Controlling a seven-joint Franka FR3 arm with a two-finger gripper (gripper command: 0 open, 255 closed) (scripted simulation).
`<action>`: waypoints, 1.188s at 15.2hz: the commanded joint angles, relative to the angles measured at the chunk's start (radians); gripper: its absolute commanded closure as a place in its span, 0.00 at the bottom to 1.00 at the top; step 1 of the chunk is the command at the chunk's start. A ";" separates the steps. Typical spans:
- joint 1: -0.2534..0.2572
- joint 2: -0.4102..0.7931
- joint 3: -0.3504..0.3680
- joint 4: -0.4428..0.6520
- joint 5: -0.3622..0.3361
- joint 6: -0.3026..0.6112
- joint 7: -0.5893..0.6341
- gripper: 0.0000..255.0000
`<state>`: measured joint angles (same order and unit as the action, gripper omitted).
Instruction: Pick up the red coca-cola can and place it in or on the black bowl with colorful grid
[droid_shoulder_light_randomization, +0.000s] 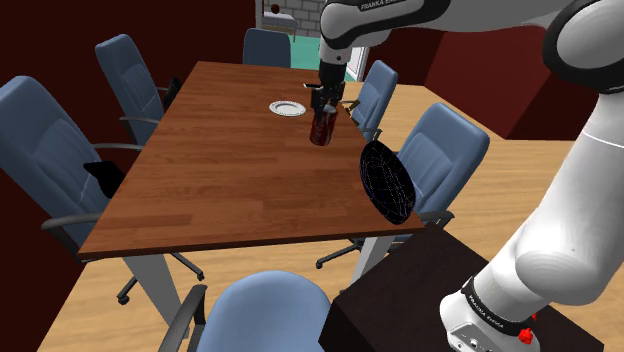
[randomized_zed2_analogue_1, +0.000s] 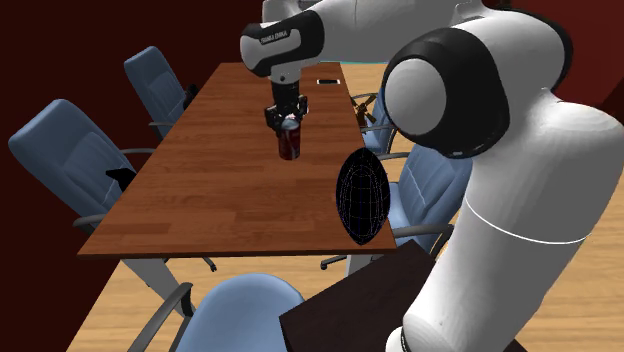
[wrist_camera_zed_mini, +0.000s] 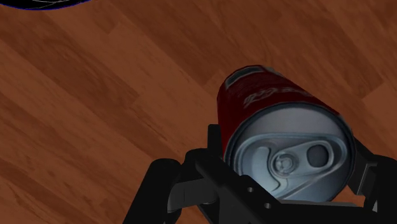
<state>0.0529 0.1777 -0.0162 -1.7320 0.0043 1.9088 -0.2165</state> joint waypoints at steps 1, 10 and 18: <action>-0.018 -0.061 -0.012 -0.072 0.001 0.012 -0.031 1.00; -0.098 -0.292 -0.092 -0.323 -0.016 0.032 -0.184 1.00; -0.180 -0.463 -0.191 -0.469 -0.065 0.011 -0.341 1.00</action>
<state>-0.1143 -0.2577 -0.1919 -2.1798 -0.0508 1.9255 -0.5335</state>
